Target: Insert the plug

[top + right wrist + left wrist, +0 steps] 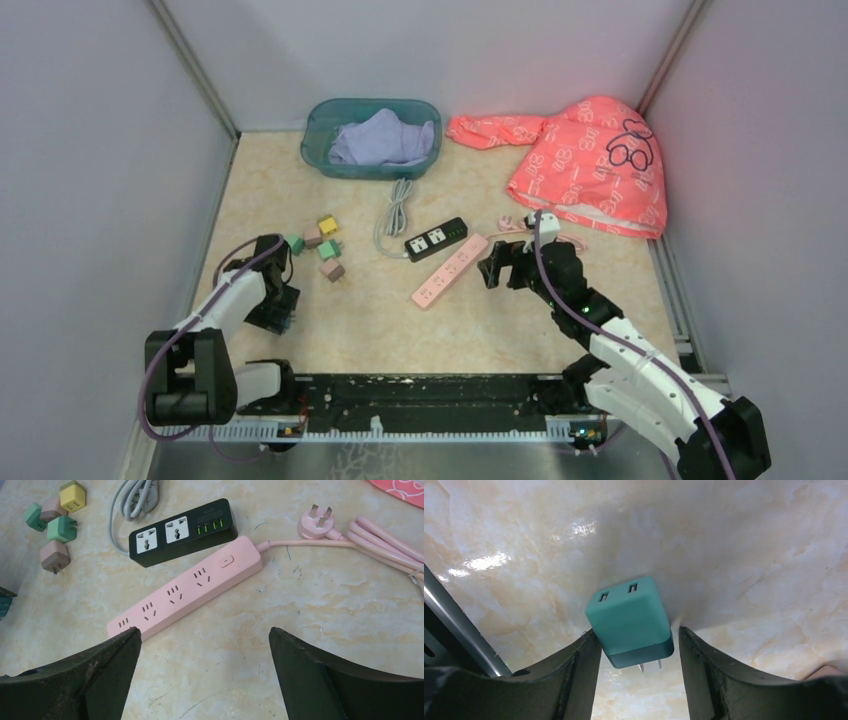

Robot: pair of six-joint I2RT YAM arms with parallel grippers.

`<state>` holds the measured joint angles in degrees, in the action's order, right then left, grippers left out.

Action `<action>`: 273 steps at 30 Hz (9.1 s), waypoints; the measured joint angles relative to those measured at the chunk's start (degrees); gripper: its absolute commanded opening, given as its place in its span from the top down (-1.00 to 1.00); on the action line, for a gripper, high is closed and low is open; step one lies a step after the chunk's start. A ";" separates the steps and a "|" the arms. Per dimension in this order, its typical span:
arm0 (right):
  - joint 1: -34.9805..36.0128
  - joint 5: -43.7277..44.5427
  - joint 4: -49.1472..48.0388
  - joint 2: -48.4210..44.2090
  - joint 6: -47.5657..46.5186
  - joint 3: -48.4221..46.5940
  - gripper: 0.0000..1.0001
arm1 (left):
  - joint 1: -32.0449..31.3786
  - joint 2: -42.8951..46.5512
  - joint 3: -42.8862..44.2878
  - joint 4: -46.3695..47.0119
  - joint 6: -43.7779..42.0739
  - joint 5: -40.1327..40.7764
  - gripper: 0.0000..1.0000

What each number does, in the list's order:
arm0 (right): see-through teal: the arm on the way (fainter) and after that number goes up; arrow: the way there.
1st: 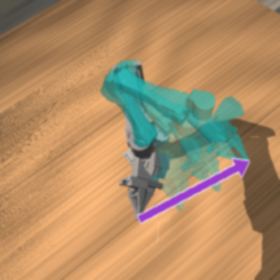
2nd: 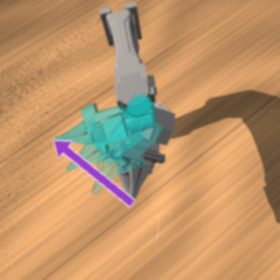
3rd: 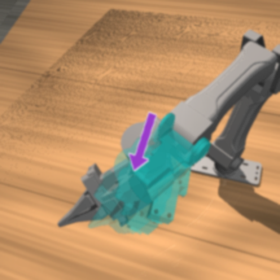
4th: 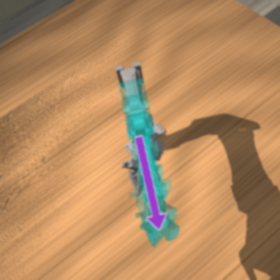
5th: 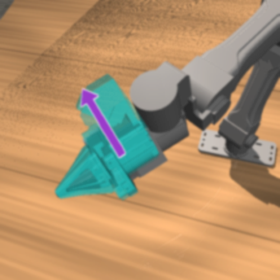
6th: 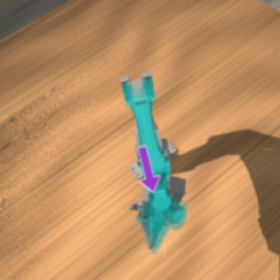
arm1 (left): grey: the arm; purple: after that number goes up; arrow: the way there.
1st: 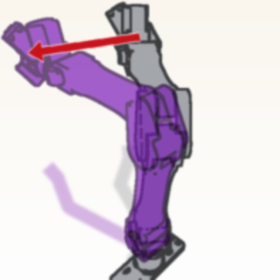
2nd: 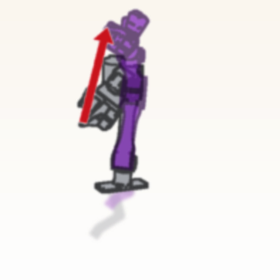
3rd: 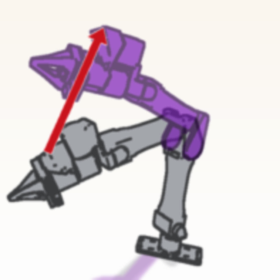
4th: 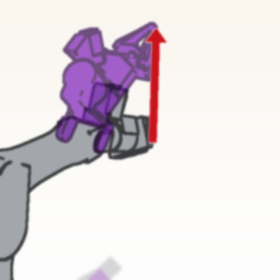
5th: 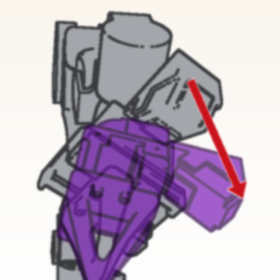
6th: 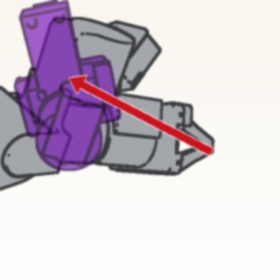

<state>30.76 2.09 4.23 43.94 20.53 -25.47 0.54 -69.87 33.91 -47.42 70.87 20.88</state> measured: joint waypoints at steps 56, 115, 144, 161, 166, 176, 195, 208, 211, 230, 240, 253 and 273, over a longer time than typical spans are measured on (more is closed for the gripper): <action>0.22 -12.50 16.28 16.83 -1.46 -19.52 -0.85 | -47.23 11.10 -7.93 52.35 -47.89 1.14 0.52; 6.29 -30.03 35.47 37.99 -1.03 -43.01 0.09 | -58.66 0.52 -5.53 78.82 -83.82 -23.08 0.67; 6.97 -7.78 30.38 34.12 0.11 -34.56 1.00 | -57.18 -1.11 -5.27 70.58 -68.48 -13.16 -0.60; 6.45 4.15 18.84 24.11 8.74 -22.56 1.00 | -47.89 -14.73 5.90 59.54 -54.84 -21.57 -0.36; 6.10 6.91 18.18 23.87 11.32 -22.21 1.00 | -47.89 -18.78 8.55 55.98 -52.13 -22.62 -0.26; 6.08 8.28 18.69 27.34 14.36 -23.06 1.00 | -47.89 -21.84 9.53 52.92 -45.97 -25.73 0.04; 5.33 15.43 24.61 34.93 20.76 -27.96 1.00 | -48.96 -27.96 13.31 57.02 -28.15 -27.10 0.43; 3.91 16.94 25.18 38.93 25.42 -29.42 1.00 | -52.02 -32.92 17.18 58.99 -23.08 -29.51 0.35; 3.91 17.64 25.68 39.78 26.05 -30.47 1.00 | -52.59 -33.31 17.73 58.88 -22.93 -29.53 0.34; 3.91 19.54 29.70 44.35 27.19 -34.25 1.00 | -53.51 -34.29 18.88 58.55 -22.84 -30.18 0.34; 3.91 18.88 29.20 45.33 27.47 -34.71 1.00 | -53.55 -34.36 18.88 58.60 -22.71 -30.25 0.34; 3.91 19.10 29.83 48.63 27.69 -36.63 1.00 | -53.55 -34.40 18.91 58.77 -22.69 -30.40 0.34; 4.37 20.83 33.70 54.14 27.06 -40.72 1.00 | -53.68 -34.38 17.70 60.61 -21.35 -30.12 0.28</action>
<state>35.14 22.92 37.93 98.08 47.59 -66.19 -53.15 -104.25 51.62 13.19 49.52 -9.23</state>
